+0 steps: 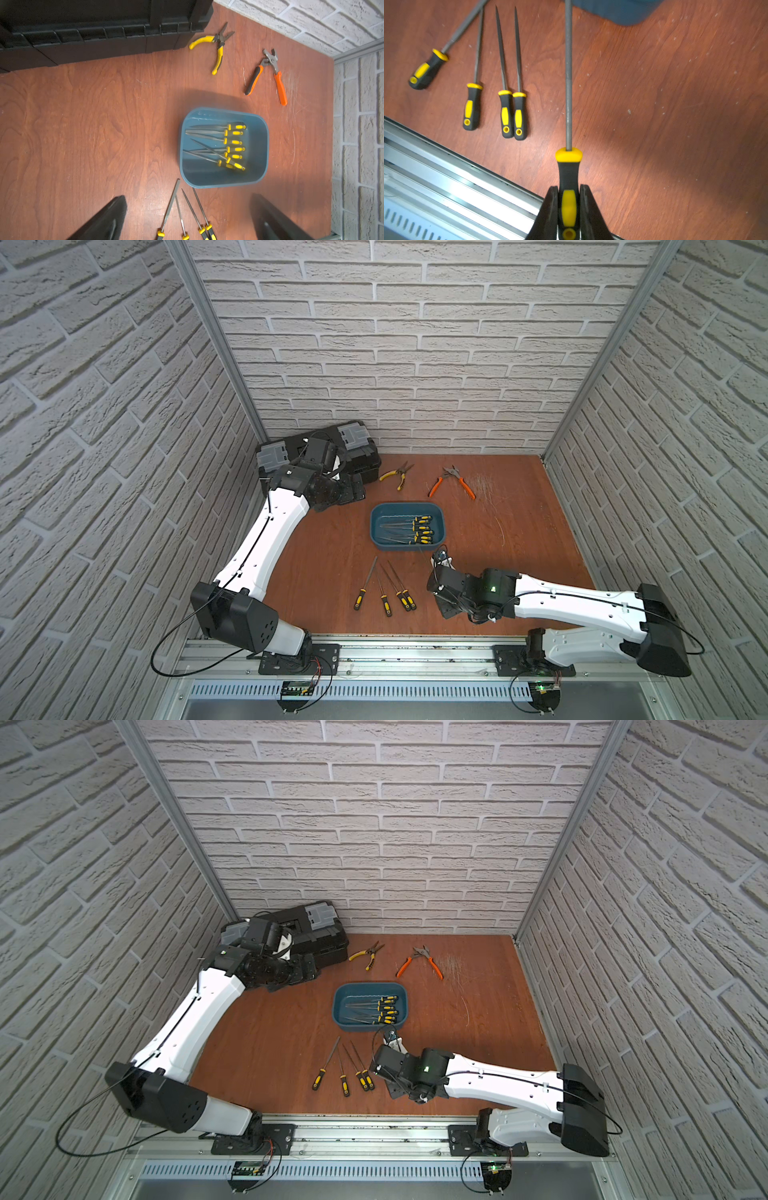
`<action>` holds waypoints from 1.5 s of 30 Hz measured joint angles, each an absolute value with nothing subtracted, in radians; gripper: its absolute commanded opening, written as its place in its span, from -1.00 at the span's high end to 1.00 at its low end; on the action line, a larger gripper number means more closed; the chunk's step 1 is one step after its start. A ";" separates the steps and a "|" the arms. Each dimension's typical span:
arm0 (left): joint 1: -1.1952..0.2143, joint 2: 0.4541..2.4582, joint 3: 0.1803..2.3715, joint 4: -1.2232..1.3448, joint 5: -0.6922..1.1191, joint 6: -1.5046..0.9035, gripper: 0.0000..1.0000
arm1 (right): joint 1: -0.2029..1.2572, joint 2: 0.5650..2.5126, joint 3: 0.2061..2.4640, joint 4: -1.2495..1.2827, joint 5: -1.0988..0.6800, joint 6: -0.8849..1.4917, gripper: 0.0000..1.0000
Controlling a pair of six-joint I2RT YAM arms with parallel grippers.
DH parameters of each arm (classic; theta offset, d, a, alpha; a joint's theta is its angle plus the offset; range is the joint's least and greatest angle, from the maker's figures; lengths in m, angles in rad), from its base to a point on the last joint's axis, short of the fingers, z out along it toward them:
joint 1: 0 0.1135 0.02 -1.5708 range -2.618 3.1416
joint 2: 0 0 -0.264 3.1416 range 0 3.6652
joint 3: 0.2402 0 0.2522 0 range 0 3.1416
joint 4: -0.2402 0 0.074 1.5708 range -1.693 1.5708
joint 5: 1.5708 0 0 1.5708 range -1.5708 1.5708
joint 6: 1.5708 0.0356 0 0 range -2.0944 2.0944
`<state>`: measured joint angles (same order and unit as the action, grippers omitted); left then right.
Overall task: Put the file tool into the storage box
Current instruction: Pick up the file tool from the center of the board, then place the file tool in the storage box.
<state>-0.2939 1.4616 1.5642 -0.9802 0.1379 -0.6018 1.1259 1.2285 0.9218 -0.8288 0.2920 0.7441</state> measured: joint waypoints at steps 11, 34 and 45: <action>-0.294 1.485 1.578 -0.984 0.165 -0.582 -0.96 | 0.712 1.438 1.258 -0.868 0.041 0.181 0.82; -0.279 1.532 1.615 -1.015 0.135 -0.607 -0.97 | 0.582 1.932 1.531 -0.857 -0.076 -0.396 0.15; -0.275 1.537 1.572 -0.973 0.131 -0.622 -0.97 | 0.582 1.883 1.527 -0.829 0.022 -0.303 -0.49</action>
<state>-0.2752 1.5368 1.5723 -0.9726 0.1310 -0.6224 0.5823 1.8828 1.5269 -0.8288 0.0219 -0.3027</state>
